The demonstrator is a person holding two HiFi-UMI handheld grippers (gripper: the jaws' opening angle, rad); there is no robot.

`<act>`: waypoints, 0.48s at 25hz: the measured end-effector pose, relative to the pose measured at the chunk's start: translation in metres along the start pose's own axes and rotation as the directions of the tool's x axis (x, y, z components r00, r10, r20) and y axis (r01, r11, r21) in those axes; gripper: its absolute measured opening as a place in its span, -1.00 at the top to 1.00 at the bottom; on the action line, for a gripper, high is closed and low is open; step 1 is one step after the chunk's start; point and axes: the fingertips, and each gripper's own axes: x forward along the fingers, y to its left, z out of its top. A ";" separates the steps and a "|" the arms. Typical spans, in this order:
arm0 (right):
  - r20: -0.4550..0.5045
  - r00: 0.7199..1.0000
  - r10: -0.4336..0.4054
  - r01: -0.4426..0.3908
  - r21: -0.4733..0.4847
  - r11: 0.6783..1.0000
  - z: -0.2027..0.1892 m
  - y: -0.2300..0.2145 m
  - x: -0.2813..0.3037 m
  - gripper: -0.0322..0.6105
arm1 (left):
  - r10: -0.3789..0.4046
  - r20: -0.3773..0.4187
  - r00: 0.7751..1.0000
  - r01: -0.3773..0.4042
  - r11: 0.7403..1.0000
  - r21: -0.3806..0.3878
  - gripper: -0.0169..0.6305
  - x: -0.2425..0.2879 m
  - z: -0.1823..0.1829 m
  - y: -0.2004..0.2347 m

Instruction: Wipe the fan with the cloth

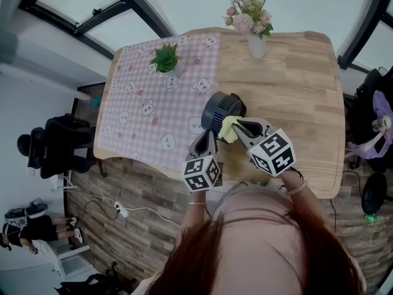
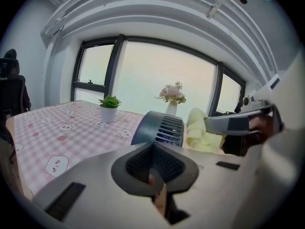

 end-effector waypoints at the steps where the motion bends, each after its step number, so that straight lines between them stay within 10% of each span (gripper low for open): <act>1: -0.009 1.000 0.013 -0.013 -0.026 1.000 -0.002 0.006 0.003 0.80 | 0.002 -0.004 1.000 -0.002 1.000 -0.005 0.91 -0.001 -0.001 0.000; 12: -0.023 0.999 0.041 -0.043 -0.096 0.994 -0.009 0.000 0.020 0.80 | 0.009 -0.064 0.998 -0.007 1.000 0.028 0.91 0.000 -0.013 -0.002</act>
